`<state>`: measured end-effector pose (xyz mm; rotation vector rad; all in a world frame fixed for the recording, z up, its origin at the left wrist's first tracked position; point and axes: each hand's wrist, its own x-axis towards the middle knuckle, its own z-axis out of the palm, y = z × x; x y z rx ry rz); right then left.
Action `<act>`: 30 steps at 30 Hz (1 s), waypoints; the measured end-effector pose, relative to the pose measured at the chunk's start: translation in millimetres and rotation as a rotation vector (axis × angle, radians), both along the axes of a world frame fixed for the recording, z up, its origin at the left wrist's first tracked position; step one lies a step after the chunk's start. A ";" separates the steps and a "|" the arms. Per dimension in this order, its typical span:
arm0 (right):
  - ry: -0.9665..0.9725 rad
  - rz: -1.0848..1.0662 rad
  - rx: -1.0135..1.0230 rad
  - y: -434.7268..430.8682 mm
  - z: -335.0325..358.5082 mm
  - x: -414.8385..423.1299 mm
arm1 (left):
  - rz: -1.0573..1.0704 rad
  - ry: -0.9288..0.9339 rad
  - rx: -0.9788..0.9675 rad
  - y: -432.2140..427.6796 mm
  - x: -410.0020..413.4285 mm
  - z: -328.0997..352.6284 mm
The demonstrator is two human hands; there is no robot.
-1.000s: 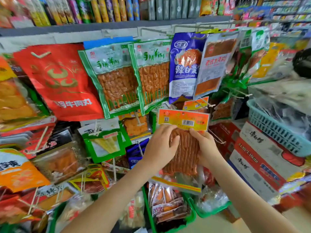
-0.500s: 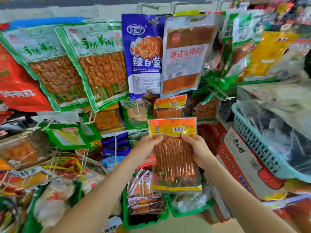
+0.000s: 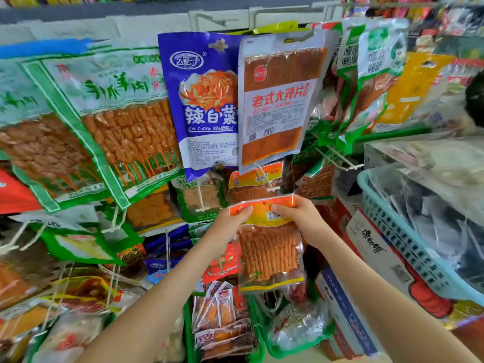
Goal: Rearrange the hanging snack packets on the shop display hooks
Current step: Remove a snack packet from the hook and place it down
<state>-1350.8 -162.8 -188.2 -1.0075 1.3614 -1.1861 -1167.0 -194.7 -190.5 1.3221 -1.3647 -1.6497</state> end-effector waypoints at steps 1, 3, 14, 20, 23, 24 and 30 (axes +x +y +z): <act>0.010 0.021 0.020 -2.1 1.3 0.2 | 0.005 -0.006 -0.032 -1.9 -2.4 0.9; 0.032 0.055 0.039 -4.5 2.4 0.7 | -0.004 -0.030 -0.079 -5.3 -7.6 2.1; 0.102 -0.030 -0.101 -33.7 17.7 -4.6 | 0.143 -0.001 -0.128 -26.3 -35.5 15.2; 0.128 -0.001 -0.149 -47.3 9.4 -6.7 | 0.175 -0.021 -0.136 -32.3 -35.9 18.3; 0.154 0.041 -0.157 -48.5 5.4 -8.3 | 0.185 -0.059 -0.180 -32.6 -34.2 16.0; 0.160 0.047 -0.159 -47.9 4.1 -8.1 | 0.189 -0.061 -0.192 -32.3 -33.7 14.1; 0.149 0.052 -0.210 -41.3 5.6 -6.6 | 0.253 -0.083 -0.229 -25.4 -33.6 4.5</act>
